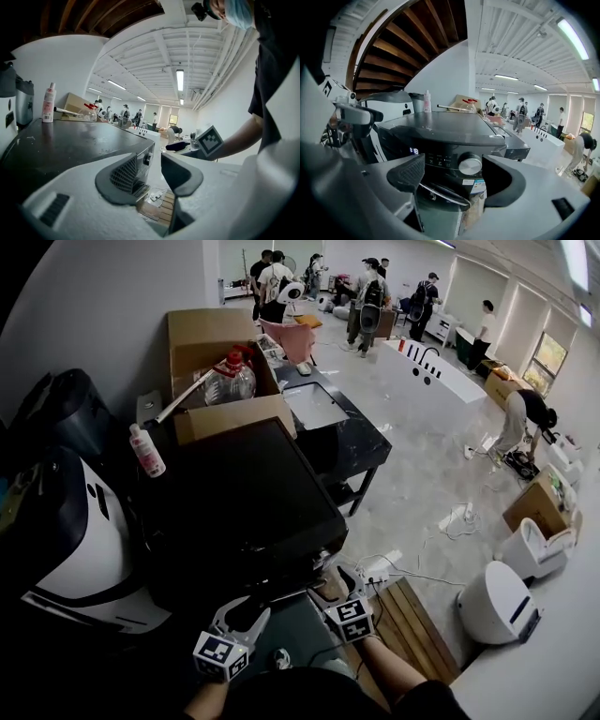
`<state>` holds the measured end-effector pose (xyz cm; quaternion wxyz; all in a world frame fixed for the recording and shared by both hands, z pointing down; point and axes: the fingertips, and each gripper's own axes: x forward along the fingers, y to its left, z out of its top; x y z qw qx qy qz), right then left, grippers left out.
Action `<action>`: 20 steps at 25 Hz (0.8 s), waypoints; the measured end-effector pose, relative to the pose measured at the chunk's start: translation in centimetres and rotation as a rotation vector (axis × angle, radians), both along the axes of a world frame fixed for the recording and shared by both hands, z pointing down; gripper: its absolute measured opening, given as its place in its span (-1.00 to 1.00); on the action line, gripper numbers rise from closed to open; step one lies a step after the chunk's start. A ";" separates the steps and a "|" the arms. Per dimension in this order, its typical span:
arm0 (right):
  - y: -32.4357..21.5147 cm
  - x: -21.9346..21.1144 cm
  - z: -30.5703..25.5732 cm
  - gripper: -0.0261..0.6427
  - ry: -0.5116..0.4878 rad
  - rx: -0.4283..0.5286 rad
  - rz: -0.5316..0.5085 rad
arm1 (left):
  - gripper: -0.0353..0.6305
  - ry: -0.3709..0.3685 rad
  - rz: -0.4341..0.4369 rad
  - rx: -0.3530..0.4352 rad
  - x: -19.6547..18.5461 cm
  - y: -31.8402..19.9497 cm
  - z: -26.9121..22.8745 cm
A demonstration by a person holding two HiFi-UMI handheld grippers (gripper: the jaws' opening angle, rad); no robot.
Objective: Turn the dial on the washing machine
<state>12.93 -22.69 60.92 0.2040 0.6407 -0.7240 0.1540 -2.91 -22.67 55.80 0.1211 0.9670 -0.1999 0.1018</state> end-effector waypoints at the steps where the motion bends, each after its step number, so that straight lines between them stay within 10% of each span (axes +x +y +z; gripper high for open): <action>1: -0.3 0.0 0.5 0.19 0.019 -0.014 -0.015 | -0.43 0.000 -0.010 -0.003 0.0 0.0 0.1; 20: -2.9 1.1 4.2 0.38 0.169 -0.108 -0.308 | -0.43 -0.005 -0.294 -0.031 -0.4 3.0 0.0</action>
